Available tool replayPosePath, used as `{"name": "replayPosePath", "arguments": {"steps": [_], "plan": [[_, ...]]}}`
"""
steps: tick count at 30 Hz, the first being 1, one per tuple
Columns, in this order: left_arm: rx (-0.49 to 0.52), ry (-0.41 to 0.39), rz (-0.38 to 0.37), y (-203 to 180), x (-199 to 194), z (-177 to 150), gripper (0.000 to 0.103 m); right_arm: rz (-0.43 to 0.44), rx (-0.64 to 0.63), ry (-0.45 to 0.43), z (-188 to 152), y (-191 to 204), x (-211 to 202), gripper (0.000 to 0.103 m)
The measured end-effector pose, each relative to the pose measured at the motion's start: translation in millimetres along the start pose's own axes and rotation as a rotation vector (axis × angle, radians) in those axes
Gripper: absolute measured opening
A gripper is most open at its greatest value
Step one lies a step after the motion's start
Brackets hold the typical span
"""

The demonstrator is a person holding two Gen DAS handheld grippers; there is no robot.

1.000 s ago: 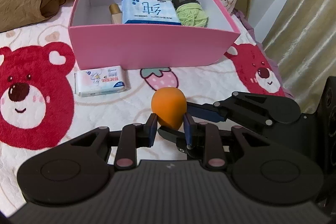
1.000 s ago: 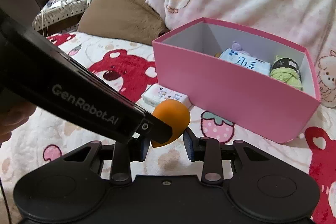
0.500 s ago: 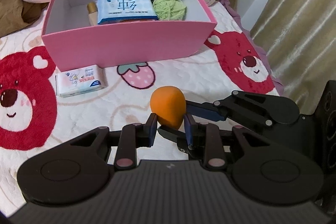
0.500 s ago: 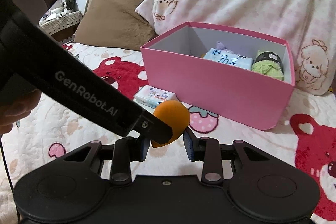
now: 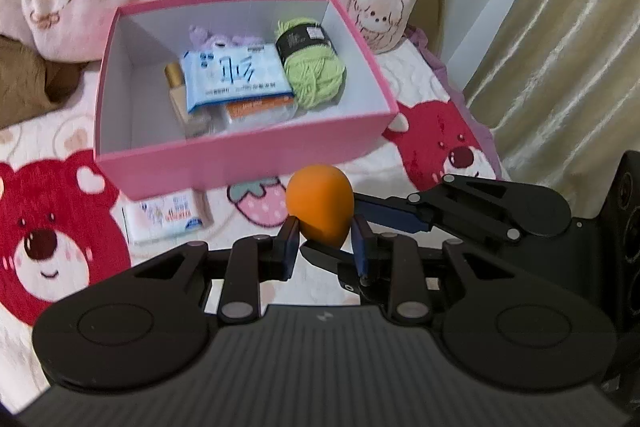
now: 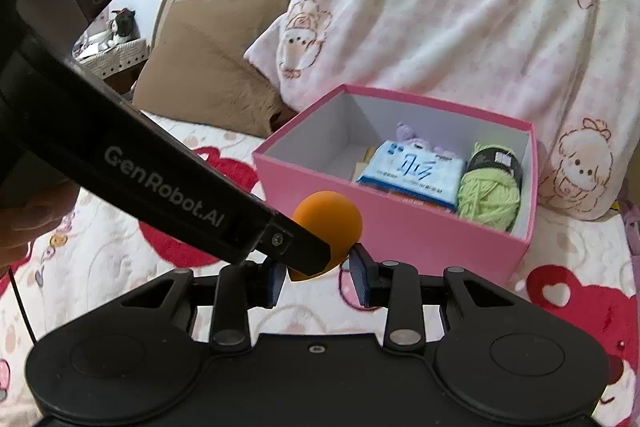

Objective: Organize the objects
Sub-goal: 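Carry the sponge with the left gripper up into the pink box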

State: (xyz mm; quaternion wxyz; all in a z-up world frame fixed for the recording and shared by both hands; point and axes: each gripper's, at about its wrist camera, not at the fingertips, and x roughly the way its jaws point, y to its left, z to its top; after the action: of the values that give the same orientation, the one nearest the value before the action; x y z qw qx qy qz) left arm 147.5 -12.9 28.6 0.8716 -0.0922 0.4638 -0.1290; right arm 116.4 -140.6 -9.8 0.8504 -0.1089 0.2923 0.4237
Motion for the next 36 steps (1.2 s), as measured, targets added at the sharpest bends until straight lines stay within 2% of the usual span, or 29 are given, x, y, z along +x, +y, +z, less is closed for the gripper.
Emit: {"name": "replayPosePath", "arguments": {"steps": [9, 18, 21, 29, 36], "plan": [[-0.021, -0.015, 0.031, -0.6, 3.7, 62.7, 0.026, 0.005, 0.009, 0.041, 57.8, -34.6, 19.0, 0.039], [-0.245, -0.091, -0.030, 41.7, 54.1, 117.5, 0.027, -0.014, 0.019, 0.163, 109.6, -80.9, 81.9, 0.039], [-0.291, -0.090, -0.045, 57.1, 78.3, 135.6, 0.027, -0.013, 0.048, 0.198, 120.3, -99.6, 105.8, 0.038], [-0.336, -0.041, -0.066, 86.8, 135.1, 162.4, 0.027, -0.050, 0.113, 0.282, 125.2, -132.5, 165.1, 0.037], [-0.345, -0.019, -0.094, 103.5, 165.9, 171.5, 0.027, -0.107, 0.159, 0.340, 125.7, -144.2, 195.2, 0.034]]}}
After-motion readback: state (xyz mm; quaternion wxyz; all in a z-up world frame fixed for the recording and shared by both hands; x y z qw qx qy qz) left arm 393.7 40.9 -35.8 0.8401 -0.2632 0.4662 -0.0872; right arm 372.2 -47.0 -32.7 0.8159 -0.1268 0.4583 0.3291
